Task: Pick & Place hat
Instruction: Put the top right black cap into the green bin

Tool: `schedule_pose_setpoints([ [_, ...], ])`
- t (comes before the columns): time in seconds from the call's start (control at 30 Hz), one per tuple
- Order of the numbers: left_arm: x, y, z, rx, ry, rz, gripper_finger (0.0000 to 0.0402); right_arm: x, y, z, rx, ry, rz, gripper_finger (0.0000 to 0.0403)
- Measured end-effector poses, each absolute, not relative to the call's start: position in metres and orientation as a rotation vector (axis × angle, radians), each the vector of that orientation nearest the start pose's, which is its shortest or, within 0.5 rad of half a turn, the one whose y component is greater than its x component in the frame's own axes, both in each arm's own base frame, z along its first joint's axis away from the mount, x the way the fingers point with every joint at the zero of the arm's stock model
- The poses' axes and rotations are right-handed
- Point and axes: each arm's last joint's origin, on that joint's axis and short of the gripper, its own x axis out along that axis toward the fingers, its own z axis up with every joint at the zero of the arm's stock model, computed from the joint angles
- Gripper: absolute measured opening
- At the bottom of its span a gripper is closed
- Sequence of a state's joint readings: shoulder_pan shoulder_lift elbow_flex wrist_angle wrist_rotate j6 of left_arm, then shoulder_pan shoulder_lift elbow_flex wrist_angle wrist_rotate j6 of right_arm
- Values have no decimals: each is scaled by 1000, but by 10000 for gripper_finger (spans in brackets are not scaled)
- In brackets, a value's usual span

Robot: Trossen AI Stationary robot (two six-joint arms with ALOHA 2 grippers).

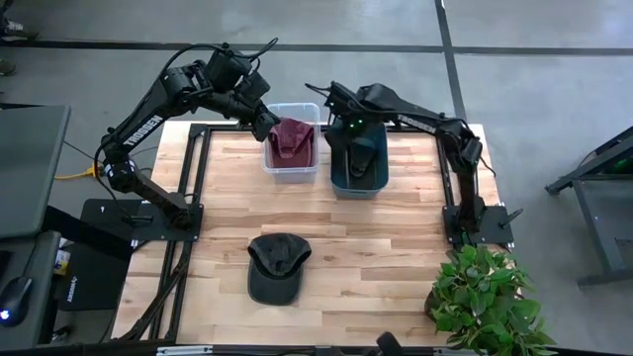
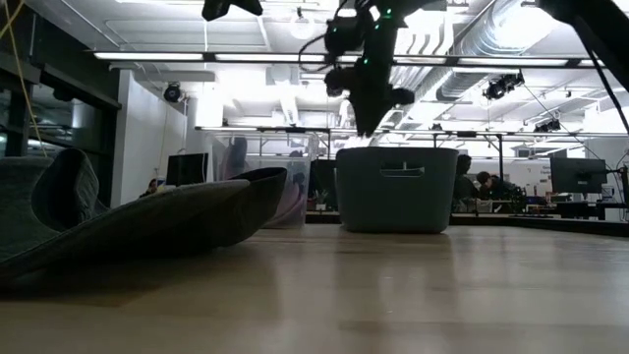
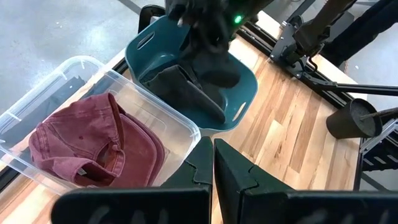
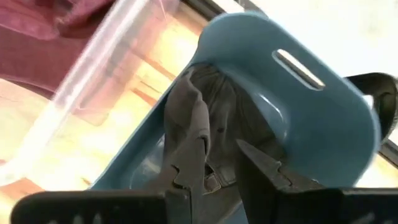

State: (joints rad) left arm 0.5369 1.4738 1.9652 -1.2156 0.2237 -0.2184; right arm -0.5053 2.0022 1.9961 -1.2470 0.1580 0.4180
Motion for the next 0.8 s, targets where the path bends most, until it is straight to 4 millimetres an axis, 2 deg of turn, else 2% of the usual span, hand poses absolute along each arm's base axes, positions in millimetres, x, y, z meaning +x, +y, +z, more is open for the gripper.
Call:
schedule_pose_setpoints([
  [0.1, 222, 124, 471, -478, 643, 374, 0, 349, -197, 320, 569, 1096, -826, 81],
  [0.2, 222, 124, 471, -478, 642, 374, 0, 349, -197, 318, 558, 1118, -817, 67],
  [0.37, 222, 125, 471, -485, 641, 376, 0, 349, -197, 304, 570, 1156, -793, 7],
  [0.57, 222, 125, 471, -497, 639, 381, 0, 344, -197, 286, 594, 1213, -852, 3],
  [0.8, 222, 125, 471, -499, 639, 382, 0, 350, -201, 247, 688, 1169, -764, 1],
])
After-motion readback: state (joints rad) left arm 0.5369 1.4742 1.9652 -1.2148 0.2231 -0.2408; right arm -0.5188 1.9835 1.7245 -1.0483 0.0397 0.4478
